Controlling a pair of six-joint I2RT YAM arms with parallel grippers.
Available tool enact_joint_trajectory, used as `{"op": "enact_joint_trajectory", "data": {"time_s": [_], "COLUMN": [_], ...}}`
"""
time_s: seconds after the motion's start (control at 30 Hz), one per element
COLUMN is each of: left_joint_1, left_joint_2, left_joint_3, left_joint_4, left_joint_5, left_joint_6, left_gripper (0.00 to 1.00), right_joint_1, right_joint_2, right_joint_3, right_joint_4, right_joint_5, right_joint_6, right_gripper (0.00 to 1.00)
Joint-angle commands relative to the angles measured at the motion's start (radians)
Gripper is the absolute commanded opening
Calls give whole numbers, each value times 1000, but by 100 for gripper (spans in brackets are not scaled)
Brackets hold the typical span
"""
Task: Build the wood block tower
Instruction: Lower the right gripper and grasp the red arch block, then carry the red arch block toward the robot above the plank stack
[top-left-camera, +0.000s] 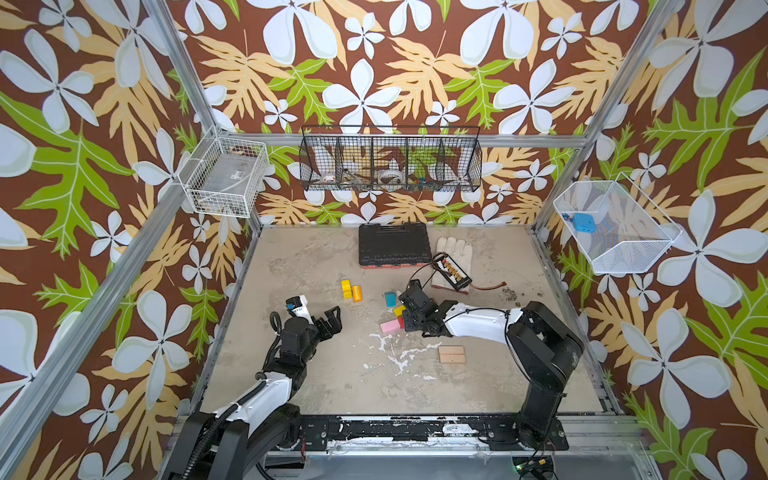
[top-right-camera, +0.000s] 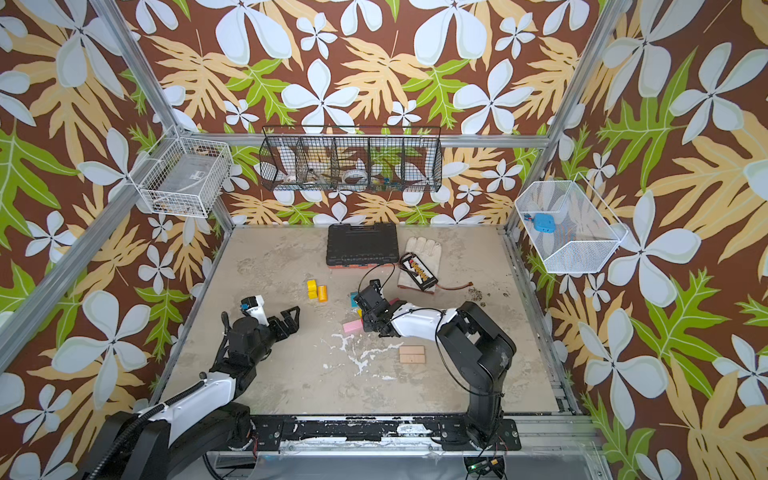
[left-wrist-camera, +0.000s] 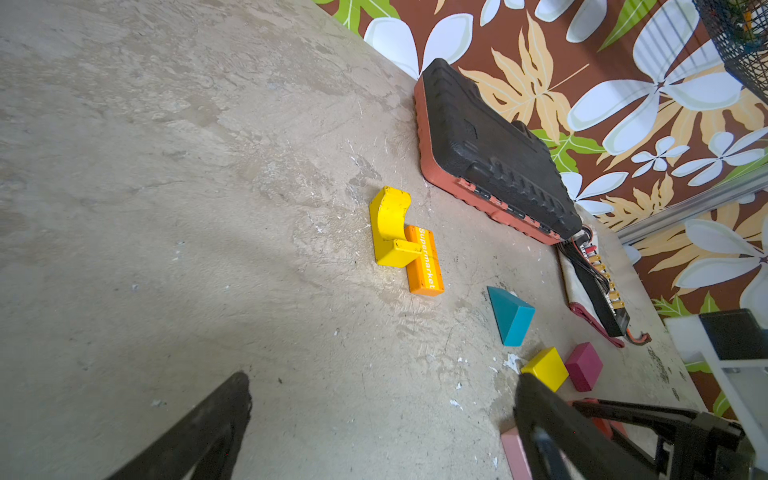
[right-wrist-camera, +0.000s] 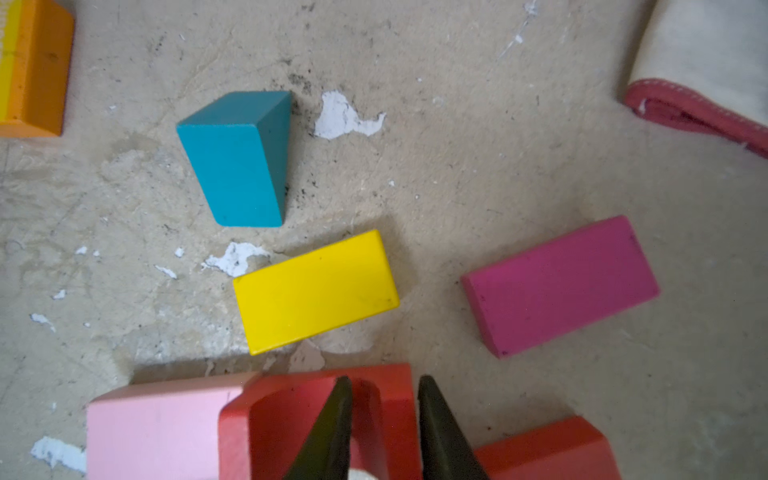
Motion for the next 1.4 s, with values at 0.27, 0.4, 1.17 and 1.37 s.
{"op": "enact_joint_trajectory", "data": {"time_s": [0.27,0.4,1.17,1.37], "left_joint_1": [-1,-1,-3,-5], "left_joint_2": [-1,-11,-24,-31], "left_joint_3": [0,-7,-15,-20], "left_joint_4": [35,37,46,48], "left_joint_5": [11,13,21,25], "left_joint_6": [1,2,-1,-1], "left_gripper": [100,100,100,100], "right_joint_1": [2,1,1,2], "right_joint_2": [-15,-50,-689,-772], "right_joint_3": [5,-17,-447,-520], "right_joint_4": [-30,-28,-166,-171], "right_joint_5": [14,15,134,117], "right_joint_6": [39,57,268,308], "right_gripper": [3,0,1,0]}}
